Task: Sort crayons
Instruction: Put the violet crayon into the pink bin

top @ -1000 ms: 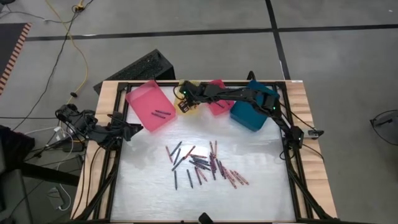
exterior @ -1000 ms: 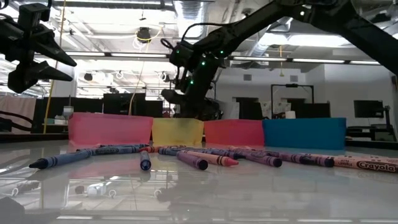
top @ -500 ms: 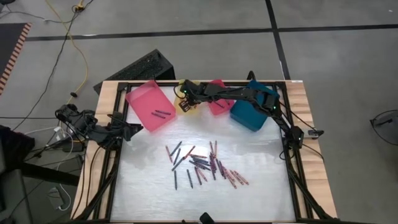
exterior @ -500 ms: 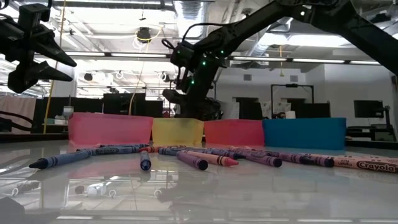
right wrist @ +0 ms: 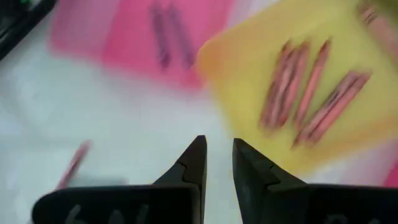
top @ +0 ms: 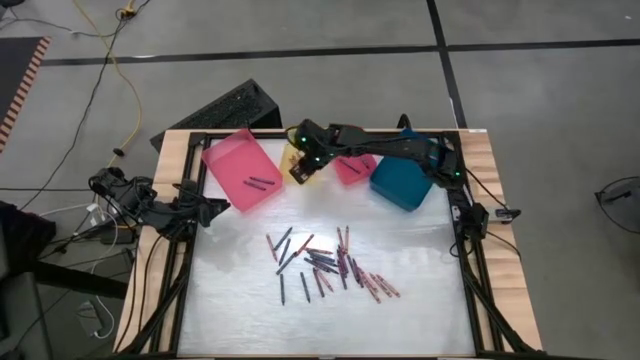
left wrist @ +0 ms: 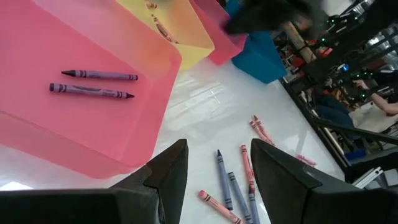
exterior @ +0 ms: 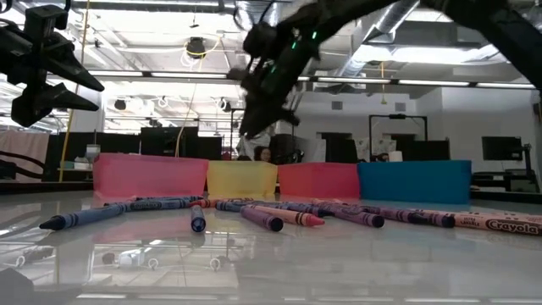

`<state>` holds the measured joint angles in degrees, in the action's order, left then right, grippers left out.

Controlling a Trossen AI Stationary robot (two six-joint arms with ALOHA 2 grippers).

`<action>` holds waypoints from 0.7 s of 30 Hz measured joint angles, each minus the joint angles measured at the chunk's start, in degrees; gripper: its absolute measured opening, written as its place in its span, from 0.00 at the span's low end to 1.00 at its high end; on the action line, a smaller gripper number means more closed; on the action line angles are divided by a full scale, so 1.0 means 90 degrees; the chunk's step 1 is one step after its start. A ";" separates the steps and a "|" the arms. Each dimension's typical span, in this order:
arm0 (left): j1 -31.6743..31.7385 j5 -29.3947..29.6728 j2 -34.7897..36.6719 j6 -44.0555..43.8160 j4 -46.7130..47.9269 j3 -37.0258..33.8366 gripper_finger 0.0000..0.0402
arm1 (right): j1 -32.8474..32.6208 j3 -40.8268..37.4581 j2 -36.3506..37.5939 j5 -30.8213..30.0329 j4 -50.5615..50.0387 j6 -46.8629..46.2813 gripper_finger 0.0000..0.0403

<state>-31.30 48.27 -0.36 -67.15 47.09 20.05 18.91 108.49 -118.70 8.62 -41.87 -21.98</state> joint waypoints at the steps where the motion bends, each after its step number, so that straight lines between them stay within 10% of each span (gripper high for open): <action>1: 0.0000 0.0000 0.0000 -0.0001 0.0000 0.0000 0.41 | -0.0082 0.0000 0.0141 0.0038 -0.0345 0.0002 0.18; 13: 0.0001 0.0014 0.0001 -0.0182 -0.0002 0.0000 0.41 | -0.2285 -0.0002 0.0850 -0.2064 -0.4526 -0.1867 0.18; 21: -0.0001 -0.0002 0.0000 -0.0236 0.0001 0.0000 0.41 | -0.3693 -0.0337 0.0862 -0.2223 -0.4195 -0.3667 0.18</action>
<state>-31.31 48.25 -0.36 -69.28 47.09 20.05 -14.32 105.45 -110.93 -11.39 -79.62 -54.98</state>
